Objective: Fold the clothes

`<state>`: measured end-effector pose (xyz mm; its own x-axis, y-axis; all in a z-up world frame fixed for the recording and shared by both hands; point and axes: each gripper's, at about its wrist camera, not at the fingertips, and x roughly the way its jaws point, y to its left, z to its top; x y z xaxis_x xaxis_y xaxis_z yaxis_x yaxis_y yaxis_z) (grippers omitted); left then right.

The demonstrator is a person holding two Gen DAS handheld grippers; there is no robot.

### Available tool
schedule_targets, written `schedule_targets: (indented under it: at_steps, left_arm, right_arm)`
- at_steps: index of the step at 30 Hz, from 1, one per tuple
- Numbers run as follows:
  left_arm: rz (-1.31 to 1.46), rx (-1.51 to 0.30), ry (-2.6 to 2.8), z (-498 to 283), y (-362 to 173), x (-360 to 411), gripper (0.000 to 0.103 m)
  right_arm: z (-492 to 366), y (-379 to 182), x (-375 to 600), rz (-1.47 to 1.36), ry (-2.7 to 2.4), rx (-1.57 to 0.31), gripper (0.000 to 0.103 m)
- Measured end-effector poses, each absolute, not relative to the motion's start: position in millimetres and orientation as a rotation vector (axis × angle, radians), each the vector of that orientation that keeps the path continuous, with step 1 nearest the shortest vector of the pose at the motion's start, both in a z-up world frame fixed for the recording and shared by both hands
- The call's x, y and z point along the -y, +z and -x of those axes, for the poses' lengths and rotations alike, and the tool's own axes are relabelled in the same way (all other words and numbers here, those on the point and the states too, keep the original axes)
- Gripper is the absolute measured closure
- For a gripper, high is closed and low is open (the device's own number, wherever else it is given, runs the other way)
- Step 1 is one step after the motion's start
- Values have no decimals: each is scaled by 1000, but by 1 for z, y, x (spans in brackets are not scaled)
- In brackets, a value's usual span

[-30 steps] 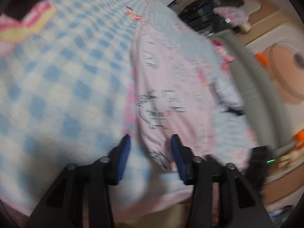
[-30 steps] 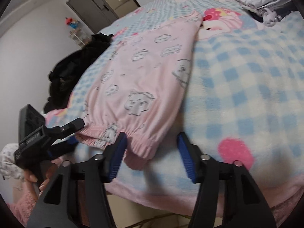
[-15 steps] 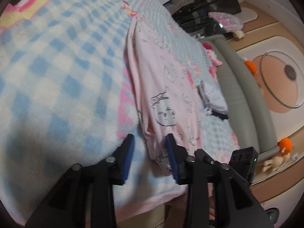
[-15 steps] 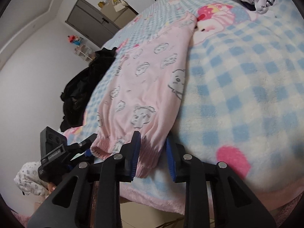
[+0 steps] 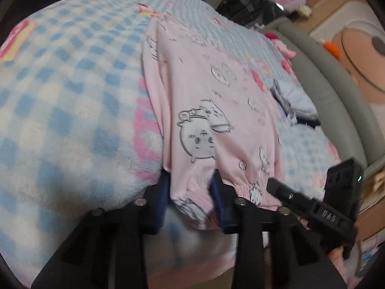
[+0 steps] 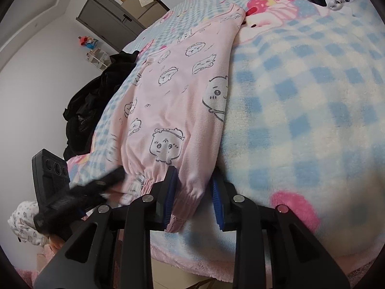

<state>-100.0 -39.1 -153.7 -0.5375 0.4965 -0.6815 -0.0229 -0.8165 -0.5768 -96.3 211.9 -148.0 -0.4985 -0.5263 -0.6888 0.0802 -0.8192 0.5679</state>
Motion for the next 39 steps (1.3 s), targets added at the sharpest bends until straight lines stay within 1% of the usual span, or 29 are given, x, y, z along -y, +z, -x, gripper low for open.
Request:
schedule_targets:
  at_steps: [2, 3, 4, 7, 8, 9, 12, 14, 20, 24, 33, 39]
  left_arm:
    - [1288, 778, 2388, 100, -153, 43, 72]
    - [1281, 778, 2390, 99, -152, 44, 75]
    - [1274, 778, 2392, 98, -151, 44, 77]
    - [1259, 757, 2413, 96, -145, 40, 79]
    - [1256, 744, 2423, 95, -143, 37, 79]
    - [1250, 738, 2430, 94, -140, 36, 80]
    - [1223, 737, 2442, 89, -129, 33, 82]
    - [1204, 739, 2443, 84, -122, 34, 83]
    - [1176, 743, 2394, 60, -107, 36, 83]
    - [1174, 744, 2345, 41, -100, 36, 83]
    - [1231, 758, 2266, 5, -96, 33, 83]
    - [1244, 785, 2241, 1, -103, 34, 83]
  right_arm:
    - [98, -148, -209, -1334, -2354, 653, 72]
    - [100, -148, -208, -1348, -2353, 645, 72]
    - [102, -149, -208, -1369, -2343, 648, 73]
    - [107, -151, -212, -1413, -2300, 695, 75]
    - [107, -150, -213, -1416, -2292, 704, 77]
    - [105, -146, -213, -1402, -2299, 699, 83]
    - [92, -131, -211, -1340, -2348, 626, 92]
    - [87, -124, -211, -1322, -2363, 593, 93]
    - [70, -102, -219, -1272, -2360, 586, 94]
    - [50, -99, -228, -1281, -2327, 585, 94]
    - [6, -92, -238, -1312, -2322, 567, 94]
    - [1, -92, -241, -1328, -2317, 551, 94]
